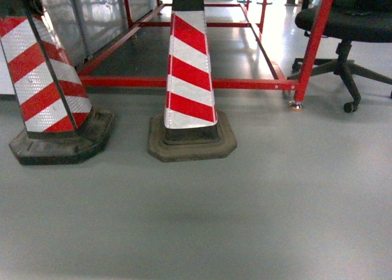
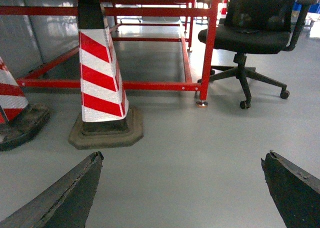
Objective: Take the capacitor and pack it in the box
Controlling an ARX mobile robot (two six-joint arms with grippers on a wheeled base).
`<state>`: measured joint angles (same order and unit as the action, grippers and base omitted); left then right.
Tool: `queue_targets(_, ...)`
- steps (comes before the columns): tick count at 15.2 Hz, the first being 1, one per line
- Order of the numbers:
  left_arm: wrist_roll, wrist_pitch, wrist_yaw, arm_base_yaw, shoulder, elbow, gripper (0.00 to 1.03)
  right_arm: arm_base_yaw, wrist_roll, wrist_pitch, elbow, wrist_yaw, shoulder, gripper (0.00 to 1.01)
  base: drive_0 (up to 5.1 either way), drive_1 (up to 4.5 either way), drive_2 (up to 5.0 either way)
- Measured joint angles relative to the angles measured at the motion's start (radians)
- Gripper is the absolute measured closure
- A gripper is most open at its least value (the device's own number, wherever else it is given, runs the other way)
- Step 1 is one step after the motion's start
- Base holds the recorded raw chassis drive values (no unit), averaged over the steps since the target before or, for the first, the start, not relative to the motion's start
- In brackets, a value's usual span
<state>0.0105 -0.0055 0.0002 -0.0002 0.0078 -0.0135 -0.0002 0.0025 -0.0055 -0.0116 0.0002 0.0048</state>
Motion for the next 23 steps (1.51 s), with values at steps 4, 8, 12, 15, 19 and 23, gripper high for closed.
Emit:
queue_targets(4,0.0,-0.002,-0.002,0.0,0.0,0.0,0.59,0.0,0.0,0.002,0.0,0.0,0.0,0.03,0.1,4.03,-3.8)
queue_targets(8,0.0,0.0,-0.001,0.0,0.0,0.0,0.59,0.0,0.0,0.002,0.0,0.0,0.0,0.03,0.0,3.93,-3.9)
queue_targets(12,0.0,-0.002,-0.001,0.0,0.0,0.0,0.59,0.0,0.0,0.0,0.0,0.0,0.0,0.03,0.0,3.96,-3.9)
queue_targets(15,0.0,-0.001,-0.001,0.0,0.0,0.0,0.59,0.0,0.0,0.002,0.0,0.0,0.0,0.03,0.0,3.97,-3.9)
queue_targets(19,0.0,-0.001,-0.001,0.0,0.0,0.0,0.59,0.0,0.0,0.002,0.0,0.0,0.0,0.03,0.0,2.97,-3.0)
queue_targets(23,0.0,-0.001,-0.001,0.0,0.0,0.0,0.59,0.0,0.0,0.001,0.0,0.0,0.0,0.03,0.0,0.0,0.0)
